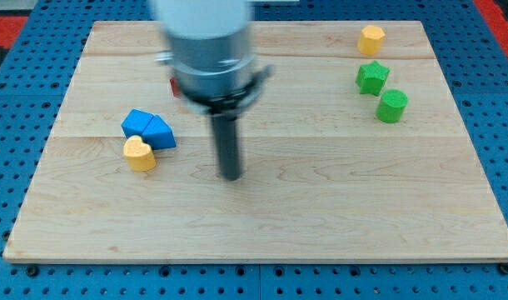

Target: Touch green star slightly

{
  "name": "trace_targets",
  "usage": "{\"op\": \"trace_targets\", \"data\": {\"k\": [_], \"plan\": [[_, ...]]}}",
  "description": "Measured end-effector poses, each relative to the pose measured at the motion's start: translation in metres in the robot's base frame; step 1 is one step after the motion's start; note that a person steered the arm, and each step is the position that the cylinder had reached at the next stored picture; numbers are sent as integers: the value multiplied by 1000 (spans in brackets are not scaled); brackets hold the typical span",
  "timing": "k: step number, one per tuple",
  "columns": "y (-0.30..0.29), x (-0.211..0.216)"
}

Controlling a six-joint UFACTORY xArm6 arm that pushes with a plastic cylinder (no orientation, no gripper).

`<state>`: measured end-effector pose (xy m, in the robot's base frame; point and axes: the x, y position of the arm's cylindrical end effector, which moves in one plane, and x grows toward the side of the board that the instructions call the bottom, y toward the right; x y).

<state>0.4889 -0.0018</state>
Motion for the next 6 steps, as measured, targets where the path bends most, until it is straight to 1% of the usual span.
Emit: {"op": "trace_targets", "data": {"k": [1, 2, 3, 4, 5, 6], "plan": [[90, -78], [100, -132], [126, -168], [157, -187], [221, -194], [254, -237]]}}
